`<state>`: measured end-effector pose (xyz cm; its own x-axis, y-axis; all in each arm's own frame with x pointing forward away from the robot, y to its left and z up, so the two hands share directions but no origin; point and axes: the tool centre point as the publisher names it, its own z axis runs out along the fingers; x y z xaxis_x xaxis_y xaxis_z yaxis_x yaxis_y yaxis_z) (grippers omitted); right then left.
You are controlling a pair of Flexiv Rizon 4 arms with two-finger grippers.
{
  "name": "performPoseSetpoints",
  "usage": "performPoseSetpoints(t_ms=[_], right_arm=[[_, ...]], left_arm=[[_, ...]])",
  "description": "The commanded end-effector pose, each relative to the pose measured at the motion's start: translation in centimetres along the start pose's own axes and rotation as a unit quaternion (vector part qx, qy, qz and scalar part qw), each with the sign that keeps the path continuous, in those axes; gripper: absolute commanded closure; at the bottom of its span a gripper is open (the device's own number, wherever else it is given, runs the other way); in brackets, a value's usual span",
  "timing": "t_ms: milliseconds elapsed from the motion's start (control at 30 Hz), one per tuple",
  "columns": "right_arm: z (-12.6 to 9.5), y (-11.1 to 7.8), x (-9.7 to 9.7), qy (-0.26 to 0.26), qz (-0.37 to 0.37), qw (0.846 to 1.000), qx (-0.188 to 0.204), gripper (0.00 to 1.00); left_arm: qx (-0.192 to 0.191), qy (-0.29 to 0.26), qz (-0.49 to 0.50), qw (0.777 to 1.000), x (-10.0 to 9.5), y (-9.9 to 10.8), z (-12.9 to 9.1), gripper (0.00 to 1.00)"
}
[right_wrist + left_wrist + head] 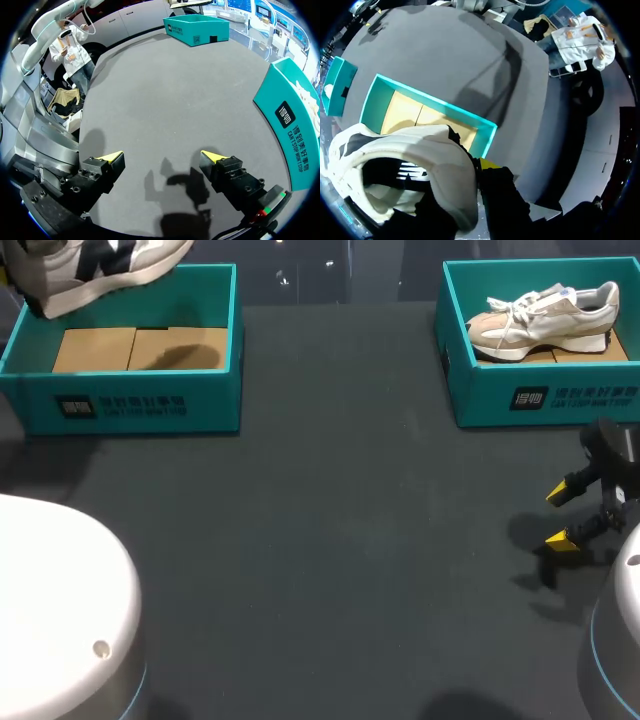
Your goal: Take the shoe out of the shoebox, open the shoe tongue, remove and reinsert the insole, then place the shoe into the shoebox
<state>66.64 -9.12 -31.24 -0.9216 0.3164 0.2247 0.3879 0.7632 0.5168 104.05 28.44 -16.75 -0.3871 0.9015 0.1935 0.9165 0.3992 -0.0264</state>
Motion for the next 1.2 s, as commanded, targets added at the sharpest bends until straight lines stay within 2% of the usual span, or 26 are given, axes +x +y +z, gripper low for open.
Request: performPoseSetpoints(t_ms=[33,100,167,500,700,900,1200], right_arm=[[0.0,0.0,0.1,-0.001,0.000,1.000,0.001,0.00],[0.0,0.0,0.1,-0.001,0.000,1.000,0.001,0.00],[0.0,0.0,0.1,-0.001,0.000,1.000,0.001,0.00],[0.0,0.0,0.1,-0.001,0.000,1.000,0.001,0.00],[0.0,0.0,0.1,-0.001,0.000,1.000,0.001,0.00],[0.0,0.0,0.1,-0.001,0.000,1.000,0.001,0.00],[0.0,0.0,0.1,-0.001,0.000,1.000,0.001,0.00]], left_arm=[[-0.018,0.010,0.029,0.999,0.0,1.3,1.0,1.00],[-0.048,0.009,0.081,0.996,0.2,1.9,1.7,1.00],[-0.057,-0.011,0.163,0.985,0.7,2.6,2.1,1.00],[-0.057,-0.011,0.163,0.985,0.7,2.6,2.1,1.00],[-0.064,0.015,0.180,0.981,-0.4,4.1,4.3,1.00],[-0.062,0.026,0.181,0.981,-0.6,4.9,6.5,1.00],[-0.066,0.014,0.196,0.978,-0.3,5.0,6.3,1.00]])
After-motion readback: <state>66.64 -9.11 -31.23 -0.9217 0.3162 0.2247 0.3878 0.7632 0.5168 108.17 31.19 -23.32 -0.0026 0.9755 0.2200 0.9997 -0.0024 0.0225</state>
